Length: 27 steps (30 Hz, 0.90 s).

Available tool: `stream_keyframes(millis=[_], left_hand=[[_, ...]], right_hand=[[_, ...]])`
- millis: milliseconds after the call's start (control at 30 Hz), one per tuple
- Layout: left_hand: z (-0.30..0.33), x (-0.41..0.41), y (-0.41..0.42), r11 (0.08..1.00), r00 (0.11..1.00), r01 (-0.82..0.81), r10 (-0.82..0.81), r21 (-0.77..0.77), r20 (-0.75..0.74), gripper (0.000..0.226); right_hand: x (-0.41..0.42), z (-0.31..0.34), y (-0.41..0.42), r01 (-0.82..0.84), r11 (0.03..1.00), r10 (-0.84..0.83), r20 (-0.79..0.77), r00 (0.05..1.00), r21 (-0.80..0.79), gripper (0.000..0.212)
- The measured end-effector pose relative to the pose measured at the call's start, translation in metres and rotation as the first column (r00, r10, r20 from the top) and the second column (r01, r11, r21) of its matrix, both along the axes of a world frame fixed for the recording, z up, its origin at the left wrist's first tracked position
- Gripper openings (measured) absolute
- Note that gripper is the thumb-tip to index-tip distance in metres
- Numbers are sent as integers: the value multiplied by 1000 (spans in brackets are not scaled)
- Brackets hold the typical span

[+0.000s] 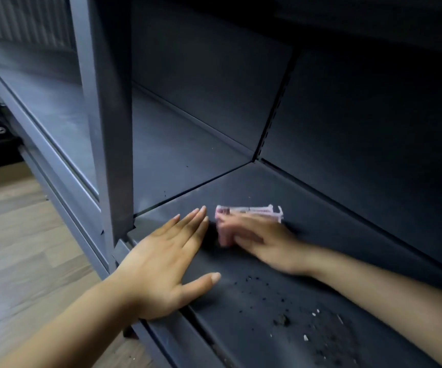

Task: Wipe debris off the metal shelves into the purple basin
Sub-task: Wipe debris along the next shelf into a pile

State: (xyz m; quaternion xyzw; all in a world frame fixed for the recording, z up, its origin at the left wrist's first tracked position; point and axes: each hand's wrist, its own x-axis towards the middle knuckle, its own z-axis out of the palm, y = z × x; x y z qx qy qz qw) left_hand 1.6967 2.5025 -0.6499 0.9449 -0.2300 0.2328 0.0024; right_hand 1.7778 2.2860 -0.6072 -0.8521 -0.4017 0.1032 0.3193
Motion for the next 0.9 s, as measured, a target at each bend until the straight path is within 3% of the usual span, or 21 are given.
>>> stream_keyframes(millis=[100, 167, 333, 433, 533, 667, 800, 900], left_hand=[[1, 0, 0, 1000, 1000, 12, -12, -3, -5, 83], [2, 0, -1, 1000, 1000, 17, -17, -6, -2, 82], [1, 1, -1, 1000, 1000, 14, -14, -5, -15, 81], [1, 1, -1, 1000, 999, 18, -18, -13, -43, 80], [1, 1, 0, 1000, 999, 13, -14, -15, -50, 80], [3, 1, 0, 1000, 997, 12, -13, -19, -74, 80], [2, 1, 0, 1000, 996, 6, -7, -10, -91, 80], [3, -1, 0, 1000, 994, -4, 4, 6, -108, 81]], right_hand=[[-30, 4, -15, -84, 996, 80, -113, 990, -34, 29], [-26, 7, -18, -51, 997, 59, -153, 986, 56, 28], [37, 9, -10, 293, 927, -251, -191, 949, 236, 24], [64, 4, -4, 422, 904, -407, -165, 898, 69, 34], [34, 0, 0, 338, 939, -328, -142, 934, 58, 35], [-33, 2, -14, 123, 989, -104, -206, 973, 79, 37], [-68, 0, -38, 98, 994, -101, 68, 993, 43, 34], [-74, 4, -53, 163, 978, -171, 57, 984, 128, 26]])
